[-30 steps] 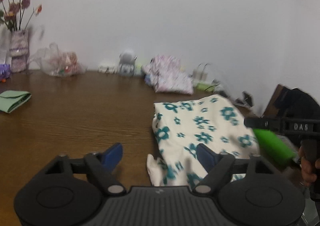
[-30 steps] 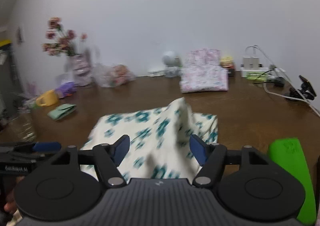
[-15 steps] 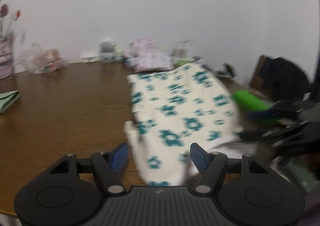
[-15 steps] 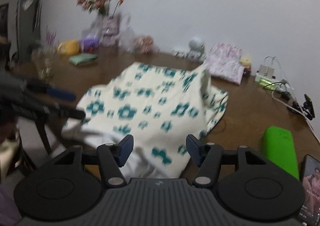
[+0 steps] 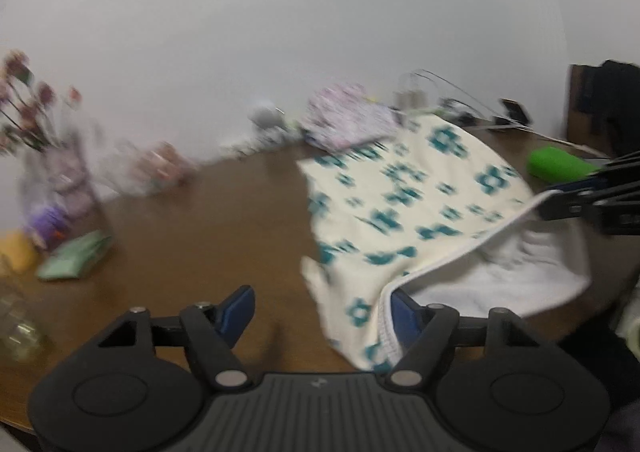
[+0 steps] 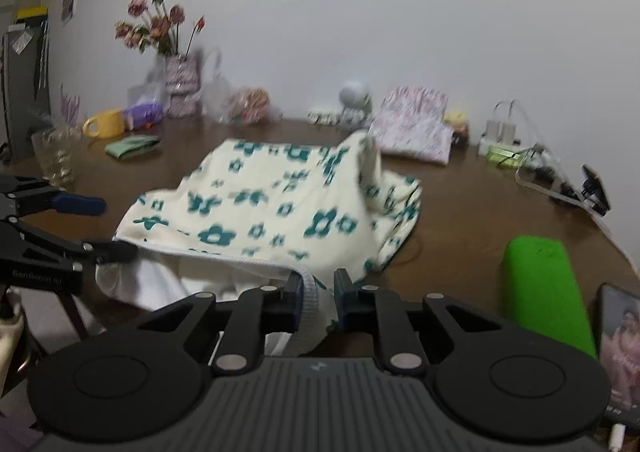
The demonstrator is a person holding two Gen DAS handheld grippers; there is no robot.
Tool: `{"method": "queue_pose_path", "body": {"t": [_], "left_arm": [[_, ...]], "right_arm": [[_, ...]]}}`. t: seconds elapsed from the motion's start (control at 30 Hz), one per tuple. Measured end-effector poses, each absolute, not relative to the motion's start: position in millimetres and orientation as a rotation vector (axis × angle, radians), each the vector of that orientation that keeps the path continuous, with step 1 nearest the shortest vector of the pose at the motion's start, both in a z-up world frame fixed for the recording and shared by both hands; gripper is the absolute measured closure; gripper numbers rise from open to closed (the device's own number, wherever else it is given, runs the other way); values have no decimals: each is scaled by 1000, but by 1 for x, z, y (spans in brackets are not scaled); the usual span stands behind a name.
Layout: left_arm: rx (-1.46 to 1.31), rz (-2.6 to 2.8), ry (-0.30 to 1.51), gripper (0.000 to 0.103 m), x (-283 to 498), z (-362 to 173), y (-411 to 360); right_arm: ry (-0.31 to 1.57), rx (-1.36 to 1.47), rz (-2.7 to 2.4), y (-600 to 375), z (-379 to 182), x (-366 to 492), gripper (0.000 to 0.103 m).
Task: Fold clothes
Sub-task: 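Grasp the dress edge with the left gripper while the right gripper grasps it too, then lift the dress with both grippers and lay it flat on the table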
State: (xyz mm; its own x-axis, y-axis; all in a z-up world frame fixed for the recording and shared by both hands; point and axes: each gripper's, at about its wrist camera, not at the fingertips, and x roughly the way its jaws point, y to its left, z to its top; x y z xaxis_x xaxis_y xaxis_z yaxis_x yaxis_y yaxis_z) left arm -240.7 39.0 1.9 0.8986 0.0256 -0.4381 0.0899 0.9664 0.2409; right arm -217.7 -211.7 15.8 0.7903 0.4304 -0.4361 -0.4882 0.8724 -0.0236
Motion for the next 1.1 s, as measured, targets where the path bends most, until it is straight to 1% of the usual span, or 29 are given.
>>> {"method": "queue_pose_path", "body": {"t": [0.1,0.2,0.27,0.33,0.4,0.43,0.47,0.5,0.53,0.57,0.6,0.63,0.7,0.77,0.87,0.97,1.1], "left_arm": [[307,11,427,35,-242,1,34],[321,22,467,43,-239,-4,28],[324,19,494,58,-237,-7,27],[320,7,507,64,-239,-7,28],[324,9,502,65,-242,-5,28],[326,11,501,67,-243,-5,28],[324,10,504,75,-243,-5,28],[323,10,507,80,-243,-5,28],[320,8,511,91,-243,-5,28],[313,6,515,98,-243,-5,28],[303,3,514,99,-243,-4,28],[291,-4,508,101,-243,-1,28],[249,-15,466,101,-245,14,31],[214,-25,390,101,-246,41,36],[205,-86,243,101,-248,93,41],[248,-105,44,102,-255,158,40],[254,-115,-216,102,-271,255,42]], "right_arm": [[412,-178,490,-205,18,-222,88],[394,-270,461,-195,15,-225,87],[399,-347,445,-188,9,-226,83],[415,-422,431,-182,3,-227,79],[427,-450,416,-180,-1,-228,78],[428,-461,405,-180,-2,-229,74],[422,-472,397,-179,-3,-230,69],[415,-482,390,-179,-4,-231,61],[407,-493,389,-177,-4,-232,61],[398,-503,388,-176,-4,-234,61],[389,-503,391,-174,-4,-235,75],[380,-493,395,-173,-2,-236,95],[358,-475,395,-173,6,-238,101],[309,-427,415,-178,29,-241,101],[190,-383,443,-192,83,-242,101],[31,-447,437,-199,151,-243,101],[-168,-519,454,-204,258,-257,101]]}}
